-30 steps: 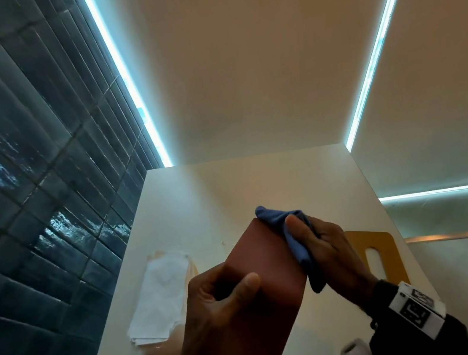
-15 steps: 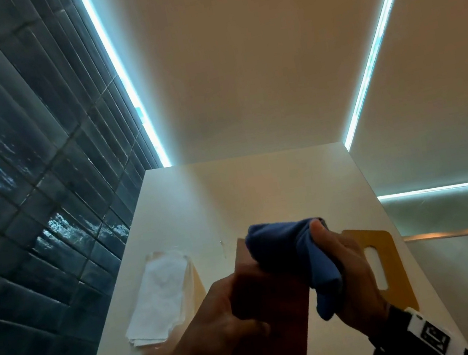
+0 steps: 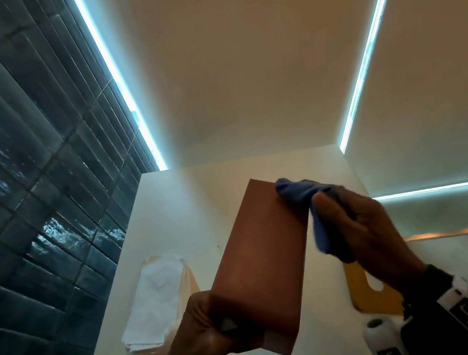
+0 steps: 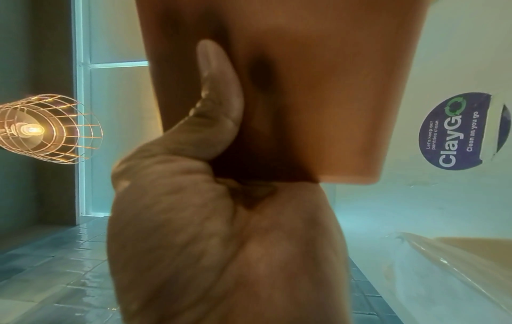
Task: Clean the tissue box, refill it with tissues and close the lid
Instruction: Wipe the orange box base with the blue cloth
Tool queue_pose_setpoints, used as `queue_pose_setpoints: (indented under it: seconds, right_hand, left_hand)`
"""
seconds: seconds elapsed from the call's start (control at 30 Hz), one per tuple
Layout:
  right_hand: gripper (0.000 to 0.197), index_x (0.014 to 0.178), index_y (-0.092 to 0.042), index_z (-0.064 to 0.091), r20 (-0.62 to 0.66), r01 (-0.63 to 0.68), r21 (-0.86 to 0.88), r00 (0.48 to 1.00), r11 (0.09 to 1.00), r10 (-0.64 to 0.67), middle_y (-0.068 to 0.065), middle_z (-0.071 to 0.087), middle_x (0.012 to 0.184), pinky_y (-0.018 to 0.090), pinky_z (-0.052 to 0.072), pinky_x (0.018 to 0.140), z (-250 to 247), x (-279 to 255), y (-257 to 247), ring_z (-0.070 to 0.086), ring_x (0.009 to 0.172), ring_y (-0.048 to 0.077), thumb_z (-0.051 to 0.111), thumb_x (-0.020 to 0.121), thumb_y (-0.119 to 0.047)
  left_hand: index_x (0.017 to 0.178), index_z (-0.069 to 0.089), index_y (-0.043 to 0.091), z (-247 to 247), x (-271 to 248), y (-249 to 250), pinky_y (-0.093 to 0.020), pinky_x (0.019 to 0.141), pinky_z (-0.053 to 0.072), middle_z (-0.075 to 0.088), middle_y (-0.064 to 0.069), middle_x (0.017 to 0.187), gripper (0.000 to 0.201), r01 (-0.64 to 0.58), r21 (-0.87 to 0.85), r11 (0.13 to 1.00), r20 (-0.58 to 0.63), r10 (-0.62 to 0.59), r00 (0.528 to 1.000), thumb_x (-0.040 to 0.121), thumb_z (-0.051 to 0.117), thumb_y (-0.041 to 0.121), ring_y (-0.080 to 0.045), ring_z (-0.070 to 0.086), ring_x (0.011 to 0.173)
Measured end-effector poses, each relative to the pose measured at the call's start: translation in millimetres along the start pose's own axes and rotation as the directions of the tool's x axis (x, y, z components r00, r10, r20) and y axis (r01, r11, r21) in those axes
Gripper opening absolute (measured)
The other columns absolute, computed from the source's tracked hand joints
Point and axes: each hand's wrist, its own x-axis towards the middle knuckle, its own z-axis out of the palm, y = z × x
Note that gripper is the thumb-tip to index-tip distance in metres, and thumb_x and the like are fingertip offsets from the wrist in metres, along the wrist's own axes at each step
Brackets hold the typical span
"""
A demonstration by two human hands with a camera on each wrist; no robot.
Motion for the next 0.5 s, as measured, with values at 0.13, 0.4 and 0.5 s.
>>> queue_pose_setpoints:
  seconds: [0.13, 0.4, 0.5]
  right_hand:
    - [0.046, 0.136, -0.053, 0.029, 0.371, 0.232, -0.302, 0.922, 0.925, -0.111, -0.028, 0.025, 0.15, 0.028, 0.012, 0.12, 26.0, -3.3, 3.8, 0.012, 0.139, -0.016, 0.02, 0.092, -0.063]
    - [0.048, 0.145, -0.023, 0.039, 0.647, 0.489, -0.018, 0.671, 0.872, -0.363, -0.009, 0.031, 0.156, 0.03, 0.009, 0.122, 33.3, -27.1, -0.2, 0.02, 0.146, 0.003, 0.038, 0.099, -0.038]
    - [0.042, 0.141, -0.033, 0.043, 0.485, 0.282, -0.159, 0.857, 0.946, -0.174, -0.024, 0.029, 0.153, 0.029, 0.014, 0.121, 20.9, -5.9, 30.5, 0.019, 0.142, -0.008, 0.036, 0.101, -0.041]
  left_hand:
    - [0.085, 0.081, 0.027, 30.0, 28.7, 13.9, -0.027, 0.068, 0.06, 0.08, 0.003, 0.086, 0.055, -0.062, -0.142, 0.988, 0.085, 0.075, 0.994, 0.063, 0.073, -0.022, -0.026, 0.071, 0.088]
    - [0.066, 0.075, 0.049, 1.1, 3.3, -6.8, -0.009, 0.049, 0.053, 0.072, 0.028, 0.066, 0.044, -0.116, 0.115, 0.987, -0.113, 0.129, 0.985, 0.073, 0.077, 0.006, 0.009, 0.069, 0.064]
    - [0.064, 0.08, 0.03, 2.4, 2.5, -3.2, -0.024, 0.05, 0.057, 0.076, 0.009, 0.063, 0.052, -0.018, 0.125, 0.992, -0.017, 0.021, 1.0, 0.049, 0.076, -0.02, -0.004, 0.071, 0.062]
